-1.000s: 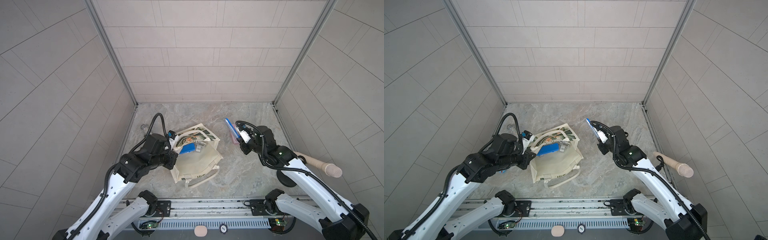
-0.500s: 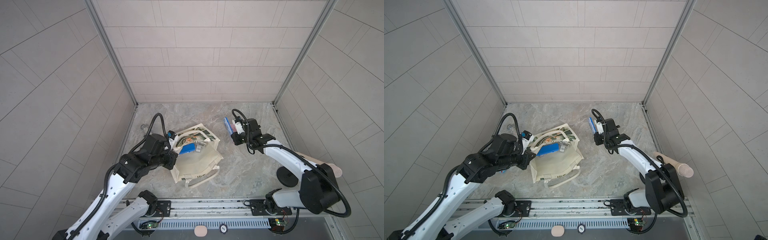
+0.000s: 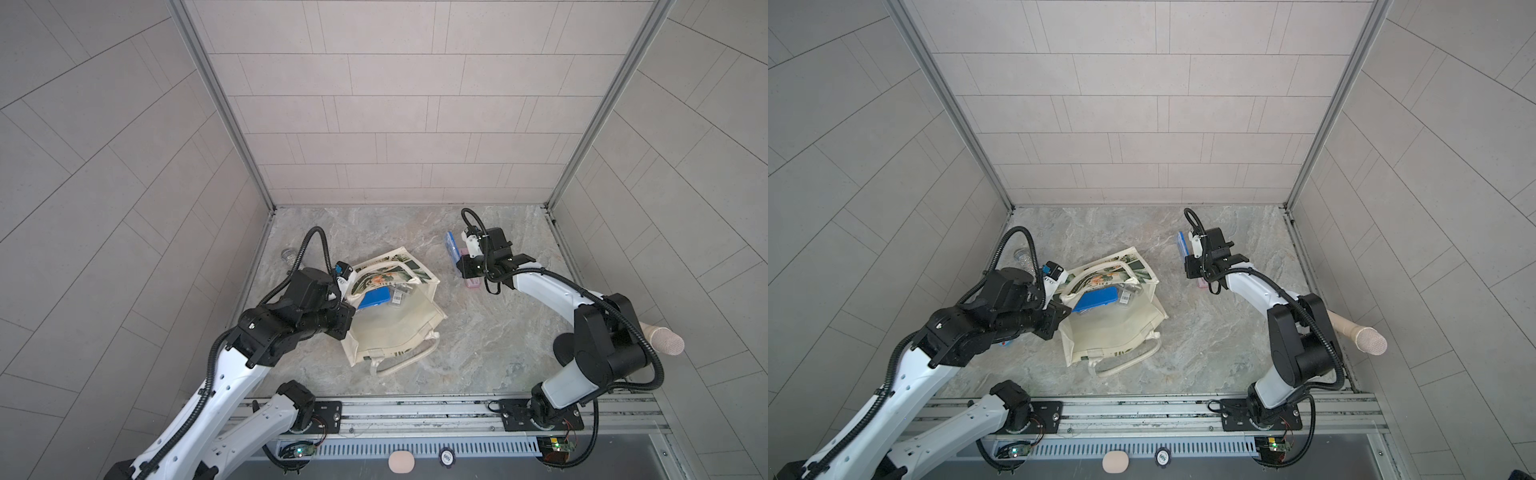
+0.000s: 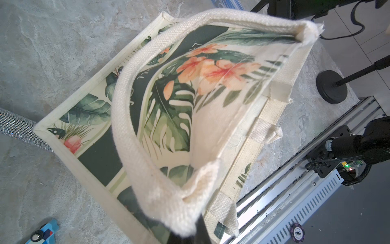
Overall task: Take out the compass set from the canvas bag
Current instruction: Place the compass set at the center of the board.
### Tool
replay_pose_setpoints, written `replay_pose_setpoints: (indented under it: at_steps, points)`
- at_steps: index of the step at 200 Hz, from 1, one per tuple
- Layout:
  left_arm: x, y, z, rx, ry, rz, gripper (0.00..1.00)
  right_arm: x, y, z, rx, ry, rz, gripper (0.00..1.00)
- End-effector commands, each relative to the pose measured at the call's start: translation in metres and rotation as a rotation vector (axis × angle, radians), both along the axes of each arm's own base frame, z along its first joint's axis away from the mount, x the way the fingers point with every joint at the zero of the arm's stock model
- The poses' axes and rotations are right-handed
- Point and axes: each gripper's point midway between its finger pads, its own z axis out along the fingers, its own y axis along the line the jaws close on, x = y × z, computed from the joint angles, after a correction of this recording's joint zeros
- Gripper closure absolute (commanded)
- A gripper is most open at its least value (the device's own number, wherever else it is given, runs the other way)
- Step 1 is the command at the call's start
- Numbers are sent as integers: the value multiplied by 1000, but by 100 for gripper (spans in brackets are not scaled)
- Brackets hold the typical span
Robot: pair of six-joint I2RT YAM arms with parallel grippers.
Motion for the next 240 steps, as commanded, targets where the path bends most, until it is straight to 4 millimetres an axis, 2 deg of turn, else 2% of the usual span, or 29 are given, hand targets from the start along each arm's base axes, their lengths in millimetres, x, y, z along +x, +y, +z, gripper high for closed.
replay_pose_setpoints:
  at_steps: [1, 24, 55, 139, 176, 194, 240]
  points:
    - [0, -4, 15, -33, -38, -16, 100, 4, -3, -6, 43, 59, -33, 81]
    - [-1, -3, 15, -33, -39, -15, 100, 7, -3, -15, 89, 123, -44, 81]
    - [-2, -2, 17, -35, -46, -10, 100, 7, 9, -28, 189, 191, -54, 83]
    - [-1, -1, 23, -28, -54, -15, 100, 9, -1, -50, 311, 228, -181, 81]
    - [-1, -1, 24, -24, -55, -17, 100, 10, -7, -52, 316, 230, -205, 73]
    - [0, -2, 25, -26, -54, -16, 100, 10, -9, -53, 318, 230, -214, 64]
    - [0, -2, 27, -26, -57, -20, 100, 10, -13, -53, 315, 230, -227, 59]
